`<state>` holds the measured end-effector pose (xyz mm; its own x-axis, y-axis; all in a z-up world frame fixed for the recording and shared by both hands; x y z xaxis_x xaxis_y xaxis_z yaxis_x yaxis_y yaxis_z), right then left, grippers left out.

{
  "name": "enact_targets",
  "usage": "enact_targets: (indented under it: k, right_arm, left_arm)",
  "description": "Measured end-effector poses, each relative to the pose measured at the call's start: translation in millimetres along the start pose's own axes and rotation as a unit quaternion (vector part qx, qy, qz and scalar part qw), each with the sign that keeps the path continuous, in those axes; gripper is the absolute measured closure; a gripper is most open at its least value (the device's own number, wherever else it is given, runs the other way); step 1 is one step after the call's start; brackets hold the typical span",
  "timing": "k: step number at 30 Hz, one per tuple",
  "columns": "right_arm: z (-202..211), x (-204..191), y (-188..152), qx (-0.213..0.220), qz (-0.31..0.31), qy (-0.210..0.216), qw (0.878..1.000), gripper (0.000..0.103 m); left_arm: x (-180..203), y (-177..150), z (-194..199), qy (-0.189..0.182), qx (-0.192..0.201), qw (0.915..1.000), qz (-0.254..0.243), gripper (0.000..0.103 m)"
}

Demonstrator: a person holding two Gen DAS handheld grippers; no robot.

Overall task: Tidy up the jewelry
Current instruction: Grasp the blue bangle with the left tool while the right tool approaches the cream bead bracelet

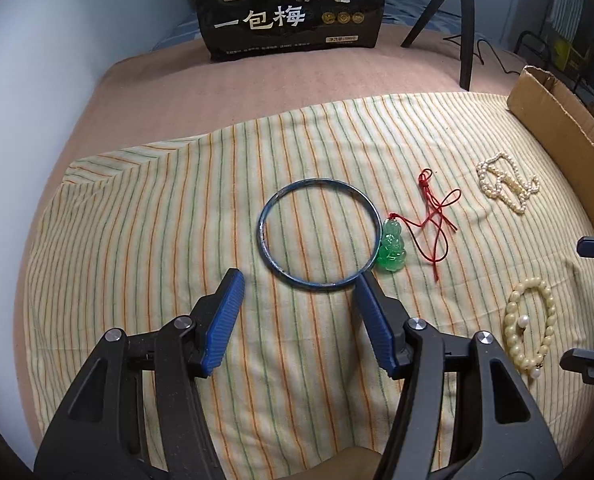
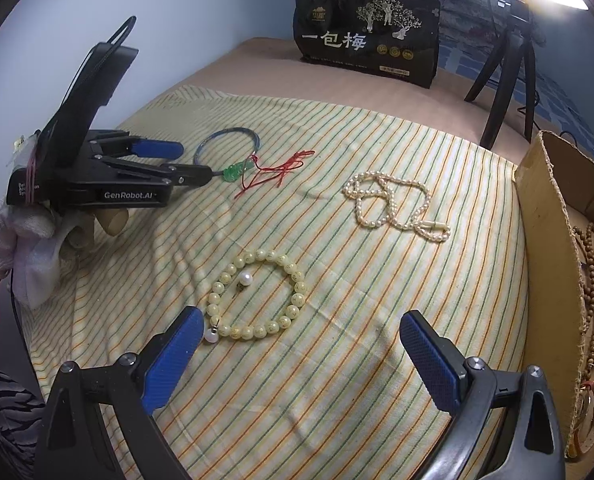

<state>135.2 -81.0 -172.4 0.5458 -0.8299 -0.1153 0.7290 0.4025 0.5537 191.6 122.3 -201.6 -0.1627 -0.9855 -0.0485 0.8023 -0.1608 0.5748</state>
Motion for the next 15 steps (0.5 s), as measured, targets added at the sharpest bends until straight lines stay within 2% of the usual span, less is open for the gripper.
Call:
enact_targets:
  k: [8, 15]
  right_arm:
    - [-6.7, 5.0, -0.7, -0.006, -0.005, -0.001, 1.0, 0.003]
    - [-14.0, 3.2, 0.6, -0.009, -0.001, 0.002, 1.0, 0.003]
  left_arm:
    - [5.2, 1.3, -9.6, 0.005, 0.017, 0.9998, -0.012, 0.032]
    - [5.1, 10.8, -18.9, 0.006, 0.026, 0.9996, -0.005, 0.031]
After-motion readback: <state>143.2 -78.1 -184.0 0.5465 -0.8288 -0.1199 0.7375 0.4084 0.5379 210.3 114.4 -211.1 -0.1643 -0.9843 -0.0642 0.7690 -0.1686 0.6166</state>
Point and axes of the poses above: each gripper's, at about its wrist camera, not at the fingertips, and z roughly against the way its jaws point, x to its right, y to its top, the point moved 1 cm from there along -z, roughly the way its jaws point, and after that the axes turned 5 degrees about x, right-handed, at the moved point
